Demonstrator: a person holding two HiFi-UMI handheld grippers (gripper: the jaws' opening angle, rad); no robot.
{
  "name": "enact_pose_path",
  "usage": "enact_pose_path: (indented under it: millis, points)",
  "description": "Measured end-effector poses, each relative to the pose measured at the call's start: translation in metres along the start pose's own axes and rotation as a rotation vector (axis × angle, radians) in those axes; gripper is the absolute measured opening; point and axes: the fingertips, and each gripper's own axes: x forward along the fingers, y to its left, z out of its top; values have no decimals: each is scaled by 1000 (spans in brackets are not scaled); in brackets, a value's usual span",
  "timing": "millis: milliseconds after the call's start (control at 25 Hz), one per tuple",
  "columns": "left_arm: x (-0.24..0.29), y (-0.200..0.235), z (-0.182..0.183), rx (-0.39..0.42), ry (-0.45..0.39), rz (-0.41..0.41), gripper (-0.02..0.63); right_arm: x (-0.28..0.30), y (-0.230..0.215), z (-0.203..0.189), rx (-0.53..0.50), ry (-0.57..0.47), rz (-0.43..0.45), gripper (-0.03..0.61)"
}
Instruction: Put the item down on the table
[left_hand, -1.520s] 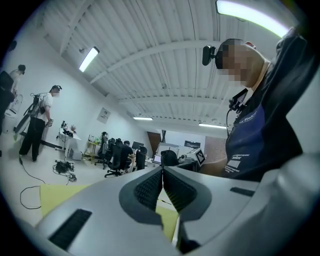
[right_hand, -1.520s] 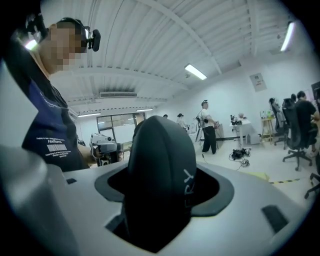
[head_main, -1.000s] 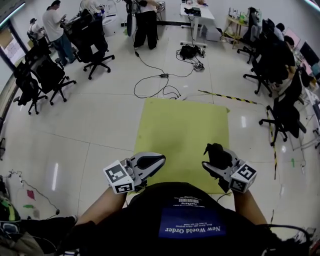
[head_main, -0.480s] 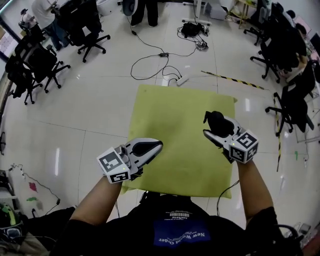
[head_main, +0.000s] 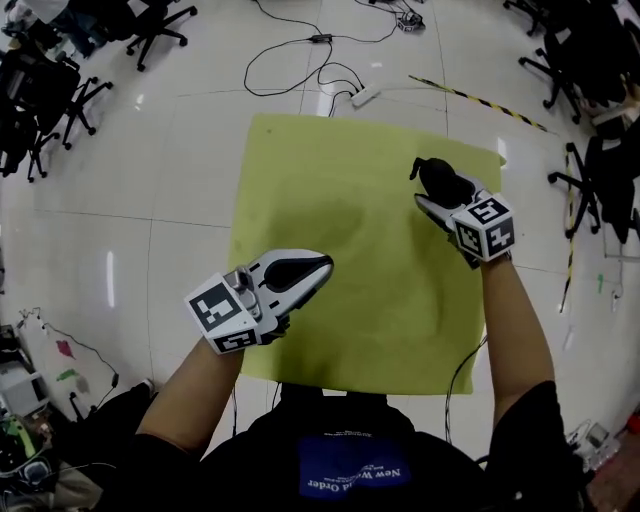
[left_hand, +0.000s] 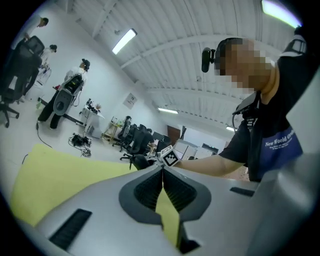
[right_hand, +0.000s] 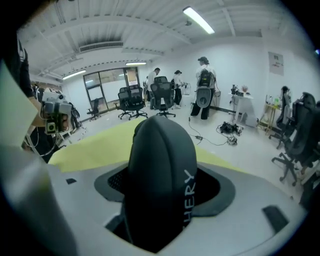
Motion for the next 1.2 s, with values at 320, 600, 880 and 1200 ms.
enact_pose_path:
  millis: [320, 600, 880, 1200]
  points:
    - [12, -7, -16, -37, -2, -63, 5, 31, -17, -19, -77, 148, -33, 316]
    - [10, -7, -19, -57, -8, -59, 5, 40, -3, -24, -147, 223, 24, 349]
    - [4, -9, -17, -70, -22, -59, 5, 45, 4, -24, -160, 257, 72, 435]
    - [-11, -30, -20, -61, -33, -48, 5, 15, 7, -8, -139, 158, 12, 446]
